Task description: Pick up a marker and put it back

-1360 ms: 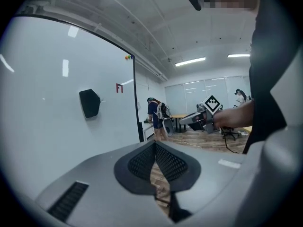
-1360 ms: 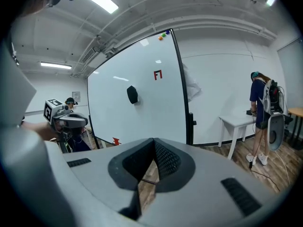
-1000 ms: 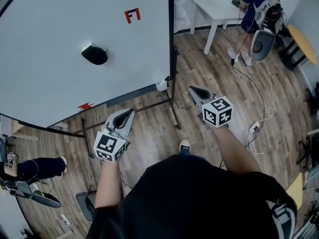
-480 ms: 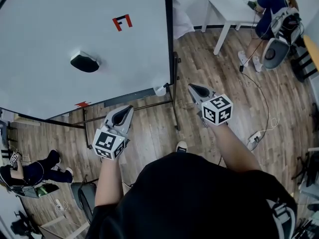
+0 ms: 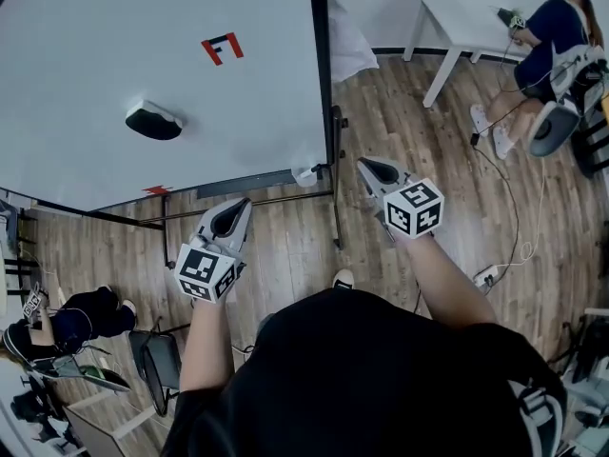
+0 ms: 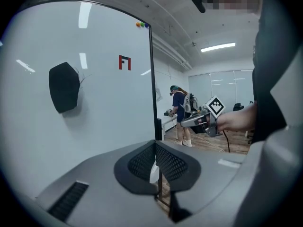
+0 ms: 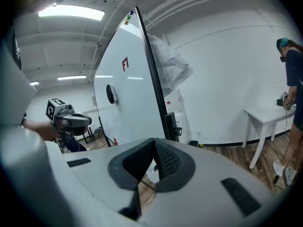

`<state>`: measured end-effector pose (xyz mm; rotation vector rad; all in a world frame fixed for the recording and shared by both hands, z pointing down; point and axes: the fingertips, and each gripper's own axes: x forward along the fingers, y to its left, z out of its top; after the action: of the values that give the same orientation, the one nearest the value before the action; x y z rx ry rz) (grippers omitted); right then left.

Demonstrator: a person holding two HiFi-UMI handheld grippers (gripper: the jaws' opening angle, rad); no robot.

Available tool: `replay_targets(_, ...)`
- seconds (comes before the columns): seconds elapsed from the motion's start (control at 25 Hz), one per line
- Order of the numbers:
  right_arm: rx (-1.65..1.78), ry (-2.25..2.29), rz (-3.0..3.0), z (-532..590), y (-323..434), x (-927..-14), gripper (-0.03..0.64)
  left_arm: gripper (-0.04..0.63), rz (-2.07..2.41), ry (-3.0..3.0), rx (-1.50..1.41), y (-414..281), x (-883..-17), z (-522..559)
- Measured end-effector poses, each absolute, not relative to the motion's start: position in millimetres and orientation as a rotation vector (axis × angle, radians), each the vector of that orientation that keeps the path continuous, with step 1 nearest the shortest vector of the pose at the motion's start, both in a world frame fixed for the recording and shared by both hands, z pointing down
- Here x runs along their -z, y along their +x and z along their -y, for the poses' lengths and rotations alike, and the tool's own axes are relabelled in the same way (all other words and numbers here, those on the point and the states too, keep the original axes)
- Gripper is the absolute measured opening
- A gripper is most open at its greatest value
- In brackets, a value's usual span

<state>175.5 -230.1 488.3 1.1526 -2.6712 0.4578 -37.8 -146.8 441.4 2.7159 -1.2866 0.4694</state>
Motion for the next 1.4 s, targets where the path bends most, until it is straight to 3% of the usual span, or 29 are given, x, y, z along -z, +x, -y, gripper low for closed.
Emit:
replay_targets(1.28, -0.424, 1.073, 2.673, 245, 133, -511, -0.002, 0.011, 1.310, 2.665, -0.345, -72, -456, 155)
replay_targets(1.4, -0.439, 1.074, 2.653, 248, 126, -524, 0.025, 0.011, 1.297, 2.663, -0.331, -81, -459, 157)
